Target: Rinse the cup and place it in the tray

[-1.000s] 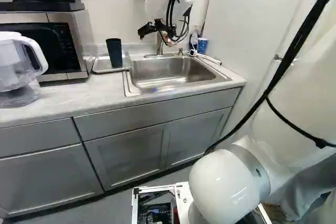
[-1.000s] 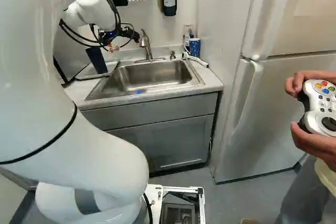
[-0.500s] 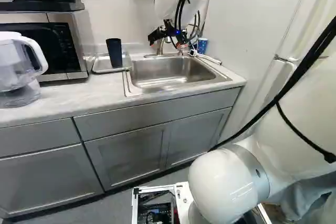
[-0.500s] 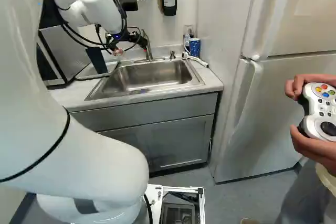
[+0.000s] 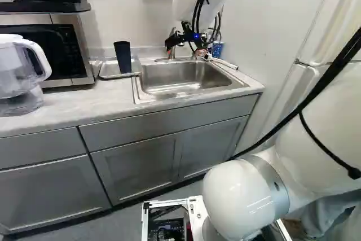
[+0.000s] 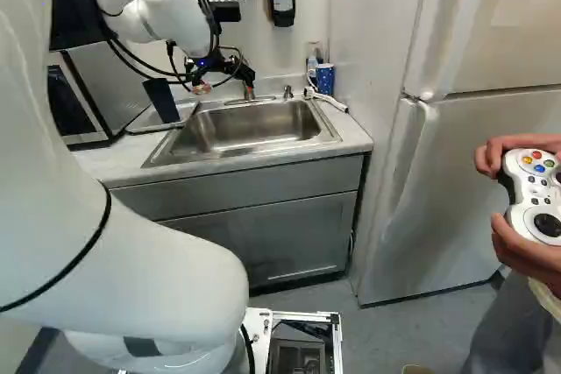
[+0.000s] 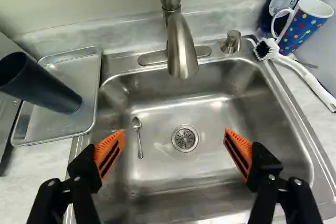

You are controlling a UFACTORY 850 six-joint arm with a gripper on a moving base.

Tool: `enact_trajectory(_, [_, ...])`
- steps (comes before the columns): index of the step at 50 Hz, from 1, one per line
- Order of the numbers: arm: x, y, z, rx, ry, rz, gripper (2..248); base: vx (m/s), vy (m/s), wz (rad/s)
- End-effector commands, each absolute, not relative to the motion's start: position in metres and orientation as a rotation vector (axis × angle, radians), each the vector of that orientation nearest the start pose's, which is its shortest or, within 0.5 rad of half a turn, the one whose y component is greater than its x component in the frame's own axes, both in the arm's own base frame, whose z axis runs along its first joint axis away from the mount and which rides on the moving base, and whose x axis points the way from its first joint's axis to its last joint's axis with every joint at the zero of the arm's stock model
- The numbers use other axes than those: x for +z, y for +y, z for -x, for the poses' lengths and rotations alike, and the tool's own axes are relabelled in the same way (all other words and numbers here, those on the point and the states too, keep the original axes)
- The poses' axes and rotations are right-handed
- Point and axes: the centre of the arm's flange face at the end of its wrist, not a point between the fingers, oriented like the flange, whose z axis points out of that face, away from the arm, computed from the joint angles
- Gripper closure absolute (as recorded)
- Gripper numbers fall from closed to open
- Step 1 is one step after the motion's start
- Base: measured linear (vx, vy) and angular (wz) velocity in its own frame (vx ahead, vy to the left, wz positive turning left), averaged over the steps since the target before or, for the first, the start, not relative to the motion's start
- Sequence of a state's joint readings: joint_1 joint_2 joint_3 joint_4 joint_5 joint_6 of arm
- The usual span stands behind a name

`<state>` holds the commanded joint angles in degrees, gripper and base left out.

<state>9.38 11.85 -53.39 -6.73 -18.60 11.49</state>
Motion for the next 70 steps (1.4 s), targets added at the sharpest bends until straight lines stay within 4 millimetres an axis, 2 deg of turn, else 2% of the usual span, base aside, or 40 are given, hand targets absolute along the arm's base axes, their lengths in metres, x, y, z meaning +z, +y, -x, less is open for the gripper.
enact_trajectory(70, [0.6419,0.0676,-0.4298,-1.218,-0.082,2.823,3,-0.012,0.0,0.003])
